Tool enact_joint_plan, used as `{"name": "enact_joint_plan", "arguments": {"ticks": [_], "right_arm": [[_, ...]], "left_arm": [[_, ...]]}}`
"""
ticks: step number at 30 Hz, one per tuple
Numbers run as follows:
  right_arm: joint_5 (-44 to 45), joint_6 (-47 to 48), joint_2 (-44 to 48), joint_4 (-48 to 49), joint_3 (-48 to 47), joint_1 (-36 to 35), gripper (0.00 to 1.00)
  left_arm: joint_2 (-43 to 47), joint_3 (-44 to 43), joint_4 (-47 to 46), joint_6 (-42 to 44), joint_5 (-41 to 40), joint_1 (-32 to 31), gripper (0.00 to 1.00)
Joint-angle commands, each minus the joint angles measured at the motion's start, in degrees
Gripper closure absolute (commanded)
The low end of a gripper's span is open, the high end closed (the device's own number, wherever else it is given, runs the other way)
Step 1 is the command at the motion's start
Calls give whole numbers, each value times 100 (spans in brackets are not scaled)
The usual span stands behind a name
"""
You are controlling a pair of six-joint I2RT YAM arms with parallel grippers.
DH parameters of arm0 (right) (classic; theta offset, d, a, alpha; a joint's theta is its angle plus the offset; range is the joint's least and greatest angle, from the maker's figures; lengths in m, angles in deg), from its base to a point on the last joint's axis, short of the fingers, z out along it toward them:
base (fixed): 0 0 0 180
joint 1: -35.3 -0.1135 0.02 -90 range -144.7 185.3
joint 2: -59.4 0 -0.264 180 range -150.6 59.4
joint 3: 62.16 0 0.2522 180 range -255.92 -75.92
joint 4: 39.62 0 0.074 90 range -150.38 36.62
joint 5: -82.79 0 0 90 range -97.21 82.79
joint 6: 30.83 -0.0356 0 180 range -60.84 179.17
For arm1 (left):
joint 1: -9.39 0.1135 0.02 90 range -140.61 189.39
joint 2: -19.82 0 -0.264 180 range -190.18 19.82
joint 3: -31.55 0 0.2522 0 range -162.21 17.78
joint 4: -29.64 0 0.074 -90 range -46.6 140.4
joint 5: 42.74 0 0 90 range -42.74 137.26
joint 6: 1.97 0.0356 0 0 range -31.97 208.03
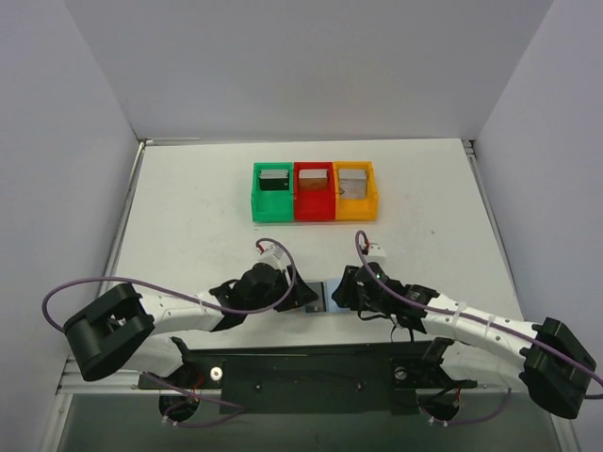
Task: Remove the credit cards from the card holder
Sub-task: Remove the credit card from the card holder.
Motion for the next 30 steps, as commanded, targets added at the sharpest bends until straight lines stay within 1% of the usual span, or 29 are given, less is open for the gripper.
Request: {"name": "enact_joint_plan", "arguments": {"ticks": [1, 5, 10, 11, 13, 22, 30], "right_arm": [[-370, 114, -120, 213, -157, 303, 66], [-677, 140, -225, 380, -139, 523, 66], [-915, 167, -401, 618, -139, 567, 64], [-976, 167, -436, 644, -139, 602, 64], [-1064, 167, -515, 715, -148, 611, 63], [-1231, 176, -726, 891, -139, 672, 62], [-1424, 141, -928, 1154, -121, 708, 62]], "left_arm": [[-215, -332, -99, 38, 37, -19, 36], [-329, -245, -90, -6, -16, -19, 37], [-365, -157, -99, -23, -16, -19, 37], [-365, -156, -99, -6, -147, -11, 37], [-374, -148, -72, -6, -157, -10, 37], [-329, -86, 112, 73, -315, -2, 38], [-637, -112, -221, 21, -166, -2, 38]]}}
